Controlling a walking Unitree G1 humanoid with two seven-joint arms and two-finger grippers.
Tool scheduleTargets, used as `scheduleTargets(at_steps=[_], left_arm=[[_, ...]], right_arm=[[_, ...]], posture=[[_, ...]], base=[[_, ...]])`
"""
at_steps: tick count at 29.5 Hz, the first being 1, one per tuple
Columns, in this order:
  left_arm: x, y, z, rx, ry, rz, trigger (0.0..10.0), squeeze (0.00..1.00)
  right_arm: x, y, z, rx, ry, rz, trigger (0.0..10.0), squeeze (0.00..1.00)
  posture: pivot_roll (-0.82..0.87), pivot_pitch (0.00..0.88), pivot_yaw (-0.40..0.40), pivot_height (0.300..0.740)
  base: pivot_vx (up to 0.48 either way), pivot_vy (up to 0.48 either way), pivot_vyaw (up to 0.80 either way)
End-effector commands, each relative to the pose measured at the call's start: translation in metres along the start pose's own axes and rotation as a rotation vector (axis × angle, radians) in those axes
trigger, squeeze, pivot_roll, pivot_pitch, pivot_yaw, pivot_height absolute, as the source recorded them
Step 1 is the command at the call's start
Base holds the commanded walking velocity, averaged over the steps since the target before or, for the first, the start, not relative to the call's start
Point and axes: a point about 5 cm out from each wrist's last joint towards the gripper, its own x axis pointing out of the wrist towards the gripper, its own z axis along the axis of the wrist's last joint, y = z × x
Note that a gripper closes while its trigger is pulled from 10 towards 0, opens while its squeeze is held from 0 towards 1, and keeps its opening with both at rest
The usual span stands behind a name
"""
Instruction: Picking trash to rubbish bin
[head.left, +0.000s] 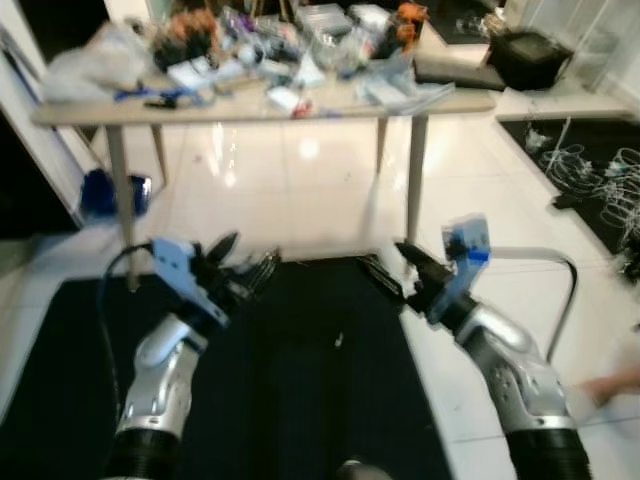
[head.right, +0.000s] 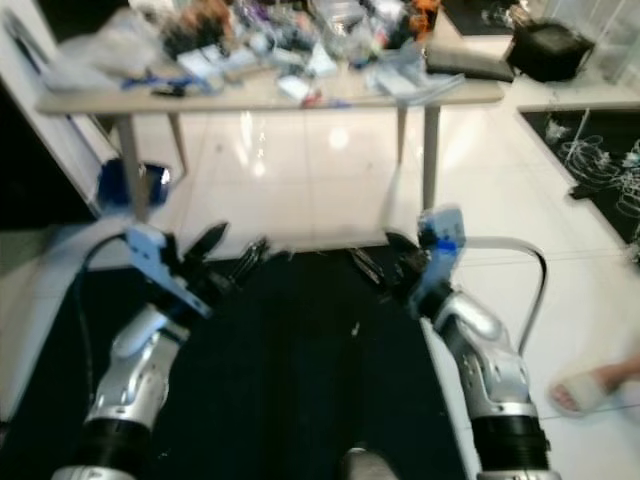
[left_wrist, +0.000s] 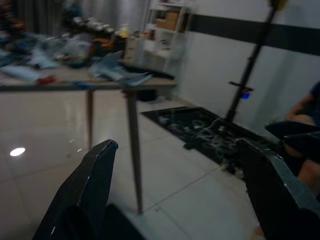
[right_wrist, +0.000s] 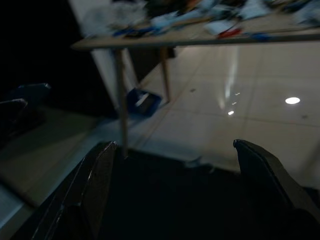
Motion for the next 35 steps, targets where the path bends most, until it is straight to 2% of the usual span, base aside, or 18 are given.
scheduleTargets(at_steps=[1,3,35], left_arm=[[-0.0038,0.0024,-0.0015,0.003,0.019,0.009,10.0,0.00],[-0.0038,0.0022,-0.0015,0.002,0.020,0.008,10.0,0.00],[-0.0043,0.0021,-0.0029,0.000,0.024,-0.003,10.0,0.00]], right_arm=[[0.0008,0.0034,-0.0048,0.020,0.013,0.008,10.0,0.00],[0.0011,0.0035,-0.0047,0.027,0.008,0.007,10.0,0.00],[0.0005,-0.0005,-0.0027,0.020,0.000,-0.016,10.0,0.00]], posture=[[0.02,0.000,-0.006,0.740],[0.02,0.000,-0.006,0.740],[0.02,0.000,-0.006,0.740]], base=[[0.480,0.000,-0.78],[0.480,0.000,-0.78],[0.480,0.000,0.00]])
